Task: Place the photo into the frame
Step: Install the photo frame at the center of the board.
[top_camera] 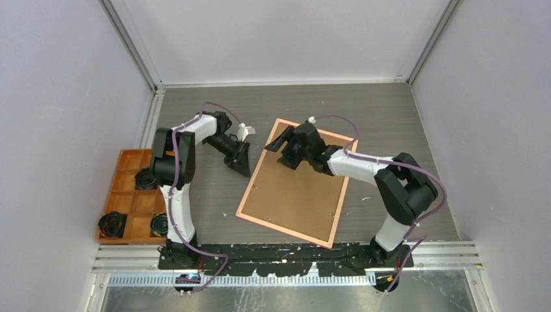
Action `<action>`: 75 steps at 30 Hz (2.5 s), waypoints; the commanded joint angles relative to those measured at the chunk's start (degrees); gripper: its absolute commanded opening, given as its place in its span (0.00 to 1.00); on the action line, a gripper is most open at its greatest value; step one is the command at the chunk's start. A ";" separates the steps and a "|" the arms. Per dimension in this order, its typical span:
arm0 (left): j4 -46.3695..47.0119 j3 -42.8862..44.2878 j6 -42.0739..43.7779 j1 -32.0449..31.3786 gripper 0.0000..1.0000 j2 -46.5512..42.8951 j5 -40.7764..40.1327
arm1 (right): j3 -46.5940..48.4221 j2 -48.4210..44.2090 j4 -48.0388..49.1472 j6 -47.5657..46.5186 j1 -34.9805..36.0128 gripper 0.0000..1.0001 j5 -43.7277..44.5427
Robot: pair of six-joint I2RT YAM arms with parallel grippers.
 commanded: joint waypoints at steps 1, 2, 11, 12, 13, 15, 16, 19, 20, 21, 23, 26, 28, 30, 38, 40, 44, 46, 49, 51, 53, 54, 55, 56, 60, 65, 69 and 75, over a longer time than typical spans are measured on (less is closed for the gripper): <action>1.63 8.01 -5.07 0.15 0.25 4.38 2.06 | 4.94 2.06 -4.52 -7.49 -4.89 0.76 -3.53; 1.40 9.56 -5.56 0.15 0.25 5.62 2.55 | 6.53 3.14 -5.92 -8.60 -5.51 0.76 -3.52; 0.77 16.23 -7.19 -1.42 0.20 11.24 4.03 | 13.48 12.62 -2.65 -10.88 -9.77 0.75 -7.56; 0.77 16.30 -7.19 -1.51 0.19 11.59 4.20 | 14.37 13.65 -2.68 -10.95 -9.87 0.74 -7.86; 0.72 16.27 -7.11 -1.56 0.18 11.79 4.40 | 15.37 14.90 -2.72 -11.00 -9.95 0.74 -8.39; 0.93 15.99 -6.95 -1.69 0.16 12.10 4.57 | 17.02 17.00 -2.76 -10.87 -10.02 0.73 -8.95; 1.06 15.81 -6.84 -1.70 0.16 12.16 4.68 | 17.60 17.98 -2.47 -10.52 -10.16 0.72 -9.29; 1.36 15.20 -6.79 -1.78 0.15 12.37 4.71 | 19.05 20.08 -1.26 -9.39 -10.12 0.71 -10.26; 1.42 15.07 -6.74 -1.79 0.15 12.32 4.59 | 19.43 20.70 -1.04 -9.13 -10.13 0.70 -10.58; 1.46 14.93 -6.75 -1.86 0.14 12.37 4.49 | 19.88 21.43 -0.72 -8.60 -10.11 0.70 -10.95; 1.64 14.74 -6.75 -1.96 0.14 12.31 4.40 | 20.26 22.18 0.08 -7.83 -10.02 0.69 -11.67; 1.74 14.61 -6.75 -2.18 0.14 11.96 4.44 | 20.63 22.60 0.18 -7.59 -9.79 0.68 -11.99; 1.94 14.52 -6.82 -2.35 0.14 11.77 4.46 | 20.65 22.72 0.18 -7.46 -9.64 0.68 -12.11; 2.17 14.49 -7.01 -2.63 0.13 11.69 4.44 | 20.74 22.84 0.05 -7.35 -9.50 0.68 -12.12; 2.60 14.09 -7.19 -3.02 0.13 11.59 4.36 | 22.24 23.93 -0.26 -6.51 -7.97 0.68 -12.56; 2.61 13.85 -7.10 -3.02 0.13 11.60 4.29 | 22.80 24.38 -0.65 -6.45 -7.66 0.68 -12.41; 2.53 13.55 -6.62 -3.02 0.13 11.41 3.94 | 23.27 24.72 -0.92 -6.53 -7.54 0.67 -11.35; 2.52 13.34 -6.33 -3.02 0.13 11.27 3.67 | 23.42 24.63 -1.76 -7.22 -7.46 0.66 -10.37; 2.52 13.03 -6.00 -3.02 0.13 11.24 3.48 | 23.64 24.37 -2.79 -8.09 -7.53 0.66 -8.41; 2.69 12.81 -5.97 -2.97 0.13 11.28 3.50 | 23.88 24.36 -3.10 -8.39 -7.49 0.65 -7.78; 2.76 12.68 -5.93 -3.02 0.12 11.30 3.55 | 24.17 24.75 -3.16 -8.36 -7.49 0.65 -7.66; 2.78 12.60 -5.95 -3.02 0.13 11.26 3.52 | 24.25 24.88 -3.10 -8.34 -7.47 0.65 -7.56; 2.79 12.58 -5.88 -3.02 0.12 11.33 3.51 | 24.32 25.01 -3.08 -8.34 -7.51 0.65 -7.49; 2.81 12.50 -5.82 -3.02 0.13 11.26 3.49 | 24.39 25.15 -2.96 -8.25 -7.48 0.65 -7.47; 2.79 12.40 -5.60 -3.02 0.12 11.00 3.21 | 24.38 25.34 -2.55 -7.89 -7.47 0.64 -7.27; 2.89 12.22 -5.57 -3.02 0.12 11.02 3.30 | 24.24 25.83 -1.32 -6.83 -7.48 0.64 -6.84; 2.70 11.97 -5.17 -3.02 0.12 10.83 3.21 | 23.86 25.61 -0.72 -6.73 -7.50 0.63 -6.84; 2.67 11.58 -5.16 -3.02 0.12 10.54 3.29 | 23.70 24.99 -0.78 -7.07 -7.47 0.63 -5.56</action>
